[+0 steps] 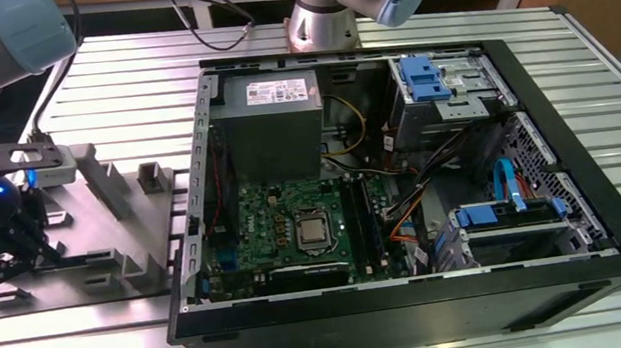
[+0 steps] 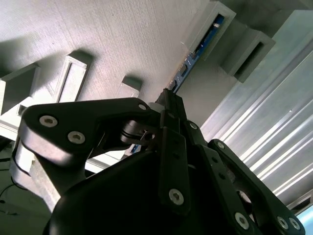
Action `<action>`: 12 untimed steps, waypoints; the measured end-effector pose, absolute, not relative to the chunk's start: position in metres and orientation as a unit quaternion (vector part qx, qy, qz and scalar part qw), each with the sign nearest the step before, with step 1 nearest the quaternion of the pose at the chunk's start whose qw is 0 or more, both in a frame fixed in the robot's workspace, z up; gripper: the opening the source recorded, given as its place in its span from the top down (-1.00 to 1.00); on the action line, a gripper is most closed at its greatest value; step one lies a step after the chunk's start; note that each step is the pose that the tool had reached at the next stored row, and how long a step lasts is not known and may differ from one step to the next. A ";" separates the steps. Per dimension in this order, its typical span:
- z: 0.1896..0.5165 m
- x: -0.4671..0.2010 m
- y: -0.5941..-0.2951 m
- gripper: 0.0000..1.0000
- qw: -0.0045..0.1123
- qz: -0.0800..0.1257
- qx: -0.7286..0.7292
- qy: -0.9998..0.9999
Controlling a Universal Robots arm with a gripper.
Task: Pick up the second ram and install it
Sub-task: 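Pick up the second ram and move it above second insertion slot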
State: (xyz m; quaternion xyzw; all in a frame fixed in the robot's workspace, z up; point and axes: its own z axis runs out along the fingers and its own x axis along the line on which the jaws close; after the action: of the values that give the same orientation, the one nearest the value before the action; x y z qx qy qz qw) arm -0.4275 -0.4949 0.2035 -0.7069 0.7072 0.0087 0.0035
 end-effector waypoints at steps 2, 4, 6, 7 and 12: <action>0.204 -0.427 -0.495 0.77 0.003 0.009 -0.707 0.707; 0.204 -0.427 -0.495 0.77 0.003 0.009 -0.707 0.707; 0.204 -0.427 -0.495 0.77 0.004 0.009 -0.707 0.707; 0.204 -0.427 -0.495 0.77 0.004 0.009 -0.708 0.707; 0.204 -0.427 -0.495 0.77 0.004 0.009 -0.710 0.704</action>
State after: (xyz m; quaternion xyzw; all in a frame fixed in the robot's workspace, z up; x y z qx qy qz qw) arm -0.4275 -0.4949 0.2041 -0.7104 0.7037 0.0094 0.0042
